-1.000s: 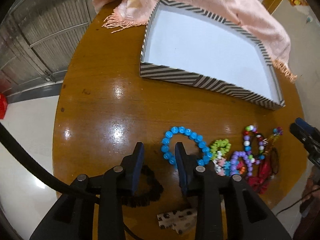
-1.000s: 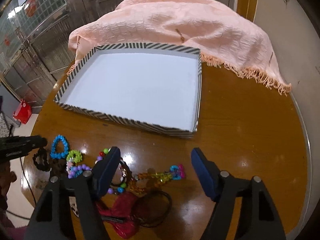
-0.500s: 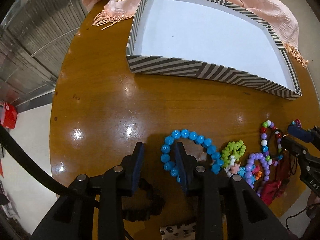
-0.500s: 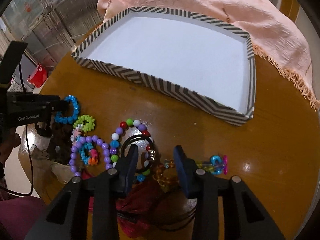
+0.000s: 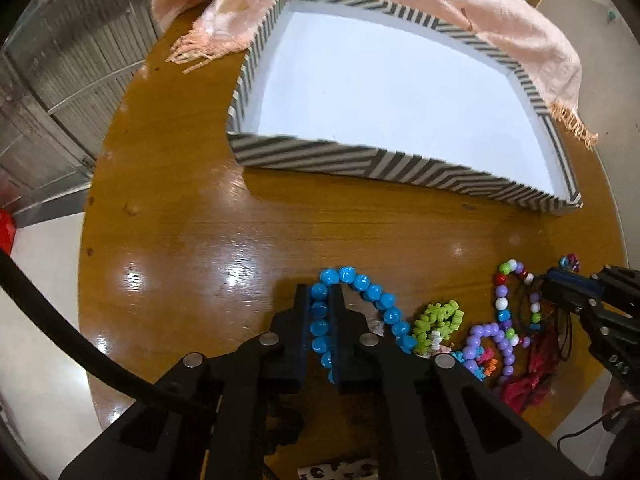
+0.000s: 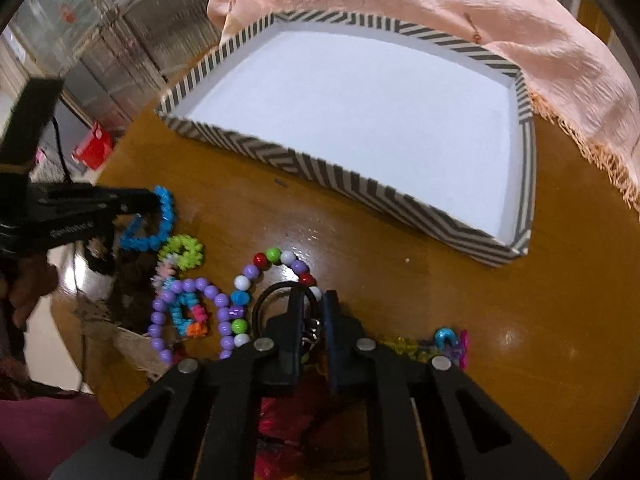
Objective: Organize jewelry
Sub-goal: 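Release the blue bracelet in the tray with the left tool while the right tool releases the hair tie, then move both open tools from the tray back over the remaining jewelry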
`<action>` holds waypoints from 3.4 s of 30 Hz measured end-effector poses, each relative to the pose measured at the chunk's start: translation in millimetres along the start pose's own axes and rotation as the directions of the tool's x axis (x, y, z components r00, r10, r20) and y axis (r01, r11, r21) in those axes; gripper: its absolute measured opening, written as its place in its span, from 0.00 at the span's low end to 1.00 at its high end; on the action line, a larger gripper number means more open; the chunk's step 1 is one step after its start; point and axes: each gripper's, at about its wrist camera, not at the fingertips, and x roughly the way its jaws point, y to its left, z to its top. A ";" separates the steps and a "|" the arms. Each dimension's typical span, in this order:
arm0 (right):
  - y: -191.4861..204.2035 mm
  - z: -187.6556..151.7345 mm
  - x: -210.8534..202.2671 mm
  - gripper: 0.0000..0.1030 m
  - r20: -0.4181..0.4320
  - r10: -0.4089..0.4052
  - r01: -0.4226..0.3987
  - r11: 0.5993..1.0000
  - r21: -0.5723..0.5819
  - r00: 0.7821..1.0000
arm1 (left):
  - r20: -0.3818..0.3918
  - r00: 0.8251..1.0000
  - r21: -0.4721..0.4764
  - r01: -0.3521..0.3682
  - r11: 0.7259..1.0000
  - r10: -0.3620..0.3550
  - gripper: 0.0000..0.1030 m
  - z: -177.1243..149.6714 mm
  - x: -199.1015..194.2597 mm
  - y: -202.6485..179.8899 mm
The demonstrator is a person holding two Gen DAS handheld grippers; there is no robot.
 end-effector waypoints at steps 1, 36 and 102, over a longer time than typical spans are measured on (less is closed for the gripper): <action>-1.3 -0.3 -7.2 0.09 0.017 0.017 -0.018 1.000 0.013 1.000 | 0.010 1.000 0.000 0.009 1.000 -0.009 0.00 0.5 -4.5 1.7; -26.0 121.5 48.0 0.10 0.080 0.052 -0.061 0.991 0.116 0.995 | 0.034 0.999 -0.134 0.047 0.990 -0.043 0.00 111.3 11.7 25.4; 11.6 9.5 -66.9 0.62 0.228 -0.163 0.135 0.982 0.134 0.960 | 0.225 0.960 -0.034 -0.165 0.986 0.169 0.19 -9.9 -79.9 6.3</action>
